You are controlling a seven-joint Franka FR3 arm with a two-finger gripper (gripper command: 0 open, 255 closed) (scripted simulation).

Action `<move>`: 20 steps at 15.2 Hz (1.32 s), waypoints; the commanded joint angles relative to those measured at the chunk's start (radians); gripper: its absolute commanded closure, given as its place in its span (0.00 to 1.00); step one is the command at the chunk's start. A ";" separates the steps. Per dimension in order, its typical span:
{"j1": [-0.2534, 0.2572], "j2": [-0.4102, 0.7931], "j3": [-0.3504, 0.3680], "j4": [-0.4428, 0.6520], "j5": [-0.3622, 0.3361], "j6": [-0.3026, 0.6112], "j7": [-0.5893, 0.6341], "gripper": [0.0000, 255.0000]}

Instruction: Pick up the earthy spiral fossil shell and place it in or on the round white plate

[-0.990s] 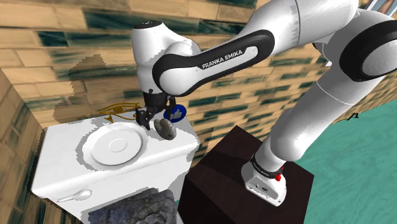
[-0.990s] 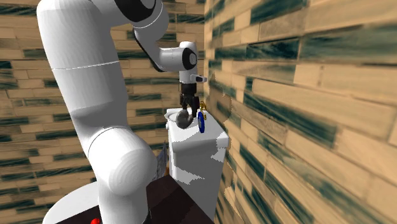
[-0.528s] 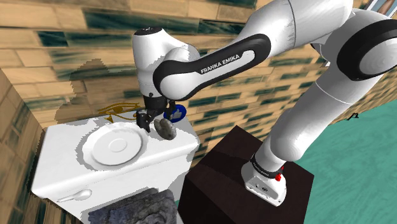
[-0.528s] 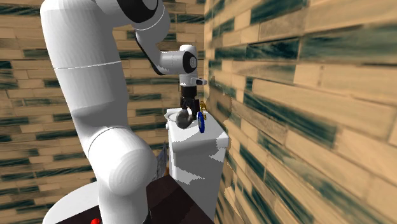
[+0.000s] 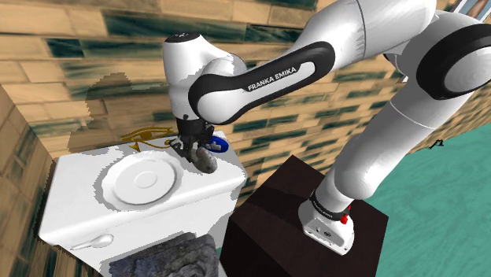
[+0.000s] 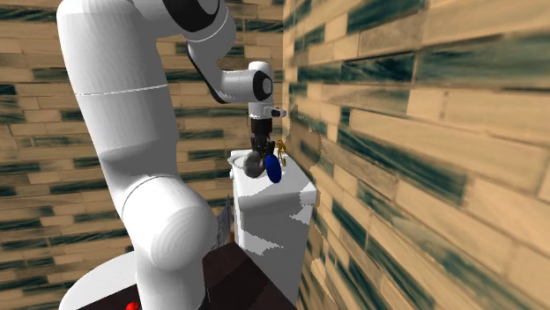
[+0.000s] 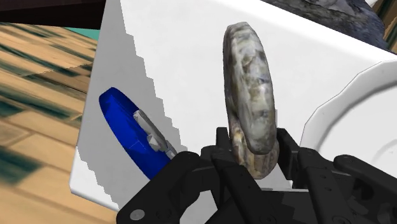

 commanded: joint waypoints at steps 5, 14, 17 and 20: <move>-0.002 -0.009 -0.004 0.000 0.006 -0.018 -0.008 1.00; -0.002 -0.057 -0.015 0.081 0.027 -0.140 -0.029 1.00; -0.003 -0.068 -0.019 0.111 0.031 -0.180 -0.033 1.00; -0.003 -0.077 -0.022 0.143 0.034 -0.221 -0.037 1.00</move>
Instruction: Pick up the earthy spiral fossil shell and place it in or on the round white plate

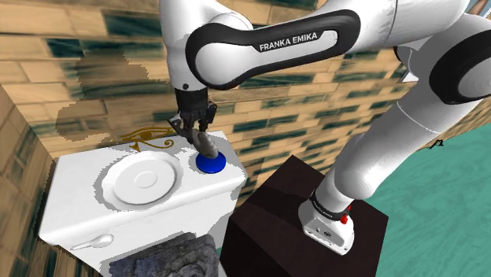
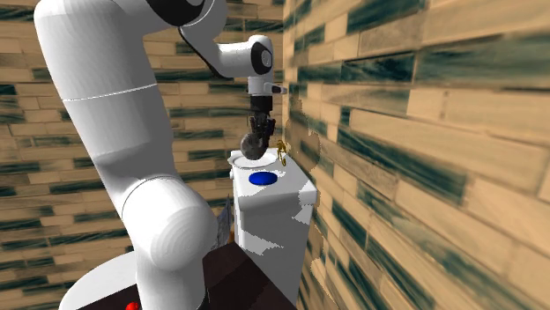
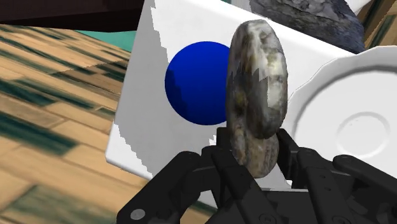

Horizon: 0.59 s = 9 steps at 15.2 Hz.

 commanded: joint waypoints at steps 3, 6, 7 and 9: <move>0.007 0.076 0.028 0.093 -0.033 -0.026 0.052 1.00; 0.028 0.205 0.066 0.221 -0.097 -0.046 0.134 1.00; 0.039 0.250 0.075 0.268 -0.121 -0.056 0.161 1.00; 0.070 0.341 0.088 0.366 -0.171 -0.082 0.212 1.00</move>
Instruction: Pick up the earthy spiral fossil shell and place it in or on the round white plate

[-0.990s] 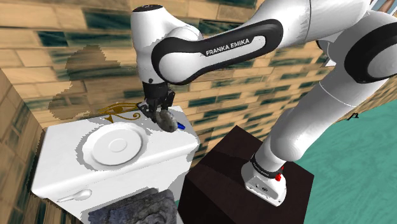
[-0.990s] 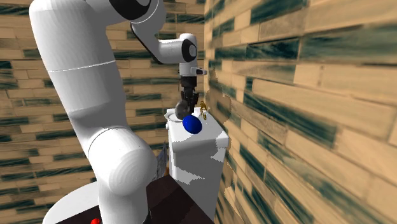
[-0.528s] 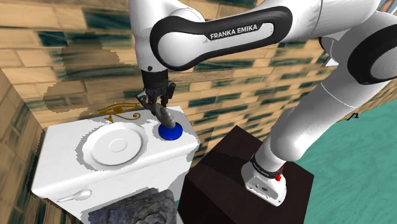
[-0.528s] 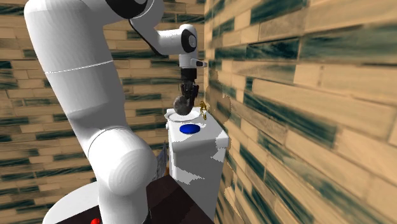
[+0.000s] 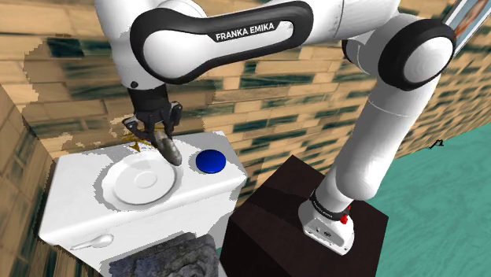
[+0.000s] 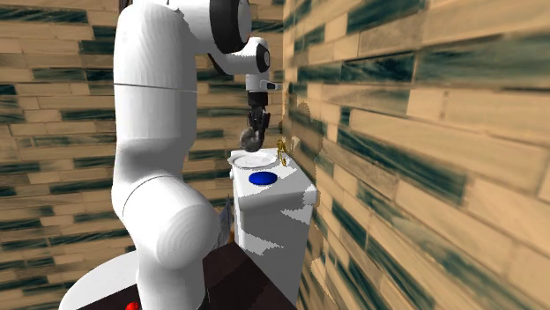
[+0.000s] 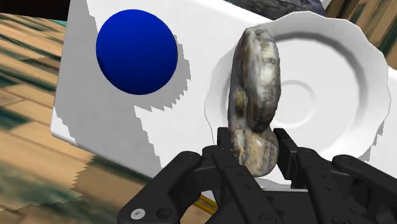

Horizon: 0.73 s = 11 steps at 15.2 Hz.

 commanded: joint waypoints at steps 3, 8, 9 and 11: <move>0.076 0.183 0.013 0.206 -0.098 -0.058 0.092 1.00; 0.108 0.250 0.005 0.237 -0.132 -0.034 0.119 1.00; 0.108 0.251 0.004 0.226 -0.134 -0.021 0.120 1.00; 0.106 0.255 0.002 0.204 -0.137 0.004 0.123 1.00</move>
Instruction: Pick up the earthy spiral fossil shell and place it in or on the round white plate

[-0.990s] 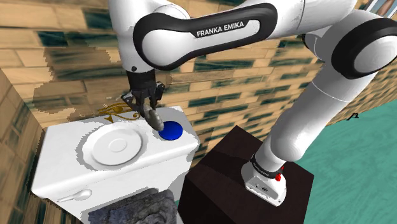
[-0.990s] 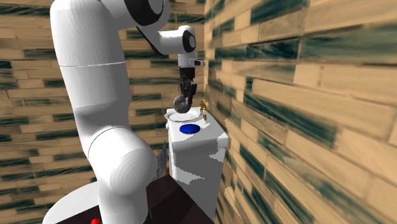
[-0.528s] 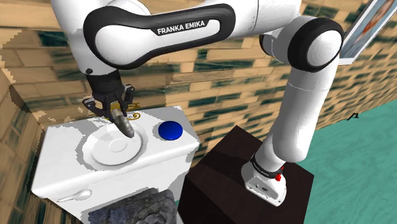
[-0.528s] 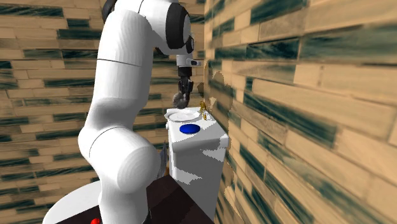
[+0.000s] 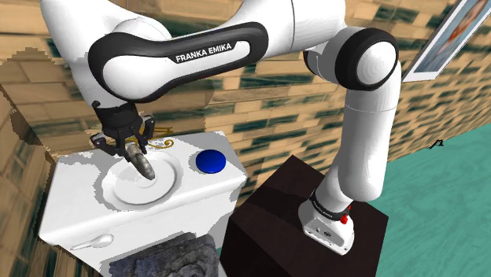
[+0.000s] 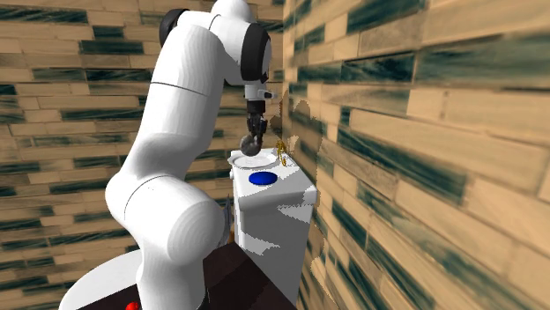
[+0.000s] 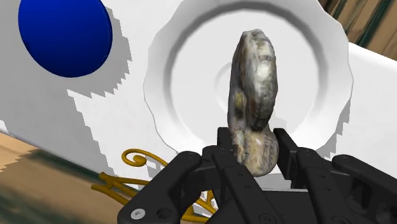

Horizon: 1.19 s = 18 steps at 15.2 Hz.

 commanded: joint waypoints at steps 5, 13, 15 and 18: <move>-0.001 0.016 -0.006 -0.060 -0.012 0.073 0.011 1.00; -0.002 0.018 -0.006 -0.065 -0.014 0.080 0.012 1.00; -0.003 0.014 -0.005 -0.071 -0.012 0.082 0.013 0.00; -0.003 0.012 -0.005 -0.072 -0.011 0.081 0.012 0.00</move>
